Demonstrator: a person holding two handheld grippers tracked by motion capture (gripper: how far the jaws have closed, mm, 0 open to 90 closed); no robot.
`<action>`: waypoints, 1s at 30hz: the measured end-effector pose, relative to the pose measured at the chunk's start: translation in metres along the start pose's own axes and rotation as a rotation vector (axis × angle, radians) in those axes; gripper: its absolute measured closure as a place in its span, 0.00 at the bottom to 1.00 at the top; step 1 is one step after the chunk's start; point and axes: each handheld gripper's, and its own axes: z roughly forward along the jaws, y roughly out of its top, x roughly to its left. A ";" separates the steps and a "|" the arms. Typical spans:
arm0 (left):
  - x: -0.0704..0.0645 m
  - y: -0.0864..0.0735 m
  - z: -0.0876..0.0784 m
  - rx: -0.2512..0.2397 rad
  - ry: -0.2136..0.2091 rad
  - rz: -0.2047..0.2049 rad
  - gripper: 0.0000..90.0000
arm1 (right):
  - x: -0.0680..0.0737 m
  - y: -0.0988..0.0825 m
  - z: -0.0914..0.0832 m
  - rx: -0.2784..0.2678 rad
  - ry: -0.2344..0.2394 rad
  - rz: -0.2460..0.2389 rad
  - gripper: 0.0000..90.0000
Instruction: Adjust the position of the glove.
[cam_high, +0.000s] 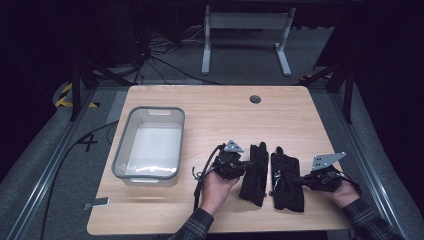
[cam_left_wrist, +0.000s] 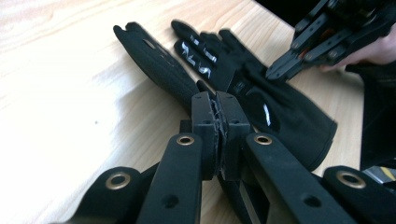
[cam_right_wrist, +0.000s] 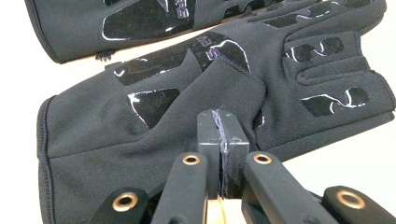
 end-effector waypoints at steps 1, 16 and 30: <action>0.000 0.001 0.000 -0.003 -0.002 0.001 0.98 | 0.000 0.000 0.000 0.001 0.000 0.003 1.00; -0.007 0.014 -0.002 -0.038 -0.037 0.019 0.98 | -0.001 0.009 0.008 0.000 0.001 -0.003 1.00; -0.008 0.021 0.005 -0.050 -0.053 0.020 0.98 | 0.001 0.023 0.023 -0.008 0.018 -0.022 1.00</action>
